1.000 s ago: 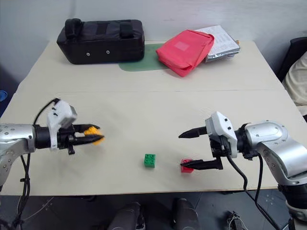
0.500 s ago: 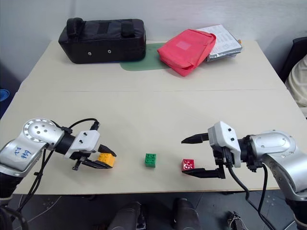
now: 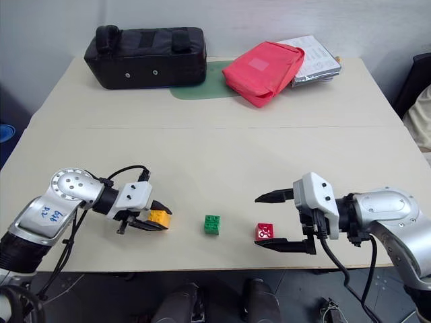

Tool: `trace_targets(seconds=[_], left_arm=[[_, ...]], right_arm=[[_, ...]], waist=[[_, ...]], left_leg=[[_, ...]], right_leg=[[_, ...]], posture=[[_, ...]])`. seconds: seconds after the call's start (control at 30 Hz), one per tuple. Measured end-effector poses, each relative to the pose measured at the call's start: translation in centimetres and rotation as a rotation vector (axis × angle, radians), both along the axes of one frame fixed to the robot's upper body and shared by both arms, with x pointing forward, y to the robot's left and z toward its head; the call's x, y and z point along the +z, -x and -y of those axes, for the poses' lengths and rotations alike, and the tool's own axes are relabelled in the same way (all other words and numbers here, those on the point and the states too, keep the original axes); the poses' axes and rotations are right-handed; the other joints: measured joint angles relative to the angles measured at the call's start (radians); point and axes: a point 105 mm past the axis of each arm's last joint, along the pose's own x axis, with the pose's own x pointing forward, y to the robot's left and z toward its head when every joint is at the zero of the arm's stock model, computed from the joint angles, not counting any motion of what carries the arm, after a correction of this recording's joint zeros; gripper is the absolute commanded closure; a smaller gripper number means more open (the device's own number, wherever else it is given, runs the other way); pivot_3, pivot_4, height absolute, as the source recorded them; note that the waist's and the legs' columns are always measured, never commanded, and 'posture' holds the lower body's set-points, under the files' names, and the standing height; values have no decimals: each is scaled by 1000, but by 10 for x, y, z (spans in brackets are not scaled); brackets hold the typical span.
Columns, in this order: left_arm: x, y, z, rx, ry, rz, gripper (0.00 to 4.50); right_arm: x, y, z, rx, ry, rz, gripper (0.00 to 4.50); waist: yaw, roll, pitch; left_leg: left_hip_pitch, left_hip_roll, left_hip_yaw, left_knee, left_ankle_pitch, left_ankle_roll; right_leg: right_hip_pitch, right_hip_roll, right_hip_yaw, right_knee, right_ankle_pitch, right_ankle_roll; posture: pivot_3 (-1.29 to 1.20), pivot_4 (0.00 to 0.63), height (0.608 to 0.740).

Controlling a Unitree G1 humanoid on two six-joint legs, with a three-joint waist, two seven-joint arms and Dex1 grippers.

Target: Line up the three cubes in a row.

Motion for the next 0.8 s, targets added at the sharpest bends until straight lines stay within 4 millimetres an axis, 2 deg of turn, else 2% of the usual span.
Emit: trace_targets(seconds=[0.17,0.2,0.37,0.47,0.53,0.67,0.8], left_arm=[[-3,2,-1,12,7,-15,143],[-2,2,-2,18,16,-18,45],[10,9,-12,26,70,-50,45],[28,16,-26,34,108,-63,45],[47,21,-37,39,134,-48,45],[78,34,-56,60,155,-52,45],[89,37,-74,136,136,-42,45]], right_arm=[[-1,0,1,4,2,-5,0],[-1,0,2,4,9,-5,0],[-10,-2,14,-25,40,-22,0],[-11,-8,35,-91,76,-21,0],[-7,-9,52,-137,95,-14,0],[1,-2,85,-187,130,-40,0],[2,8,105,-194,150,-79,0]], waist=[[2,0,0],[3,0,0],[2,0,0],[1,0,0],[1,0,0],[1,0,0],[1,0,0]], left_leg=[[0,0,0,0,0,0],[0,0,0,0,0,0],[0,0,0,0,0,0],[0,0,0,1,0,0],[0,0,0,1,0,0],[0,0,0,1,0,0],[2,0,0,1,0,0]], right_leg=[[0,0,0,0,0,0],[0,0,0,0,0,0],[0,0,0,0,0,0],[0,0,0,0,0,0],[0,0,0,0,0,0],[1,0,0,-1,0,0],[1,0,0,-1,0,0]], posture=[[0,150,740],[0,150,740],[0,150,740],[0,150,740],[0,150,740],[0,150,740],[0,150,740]])
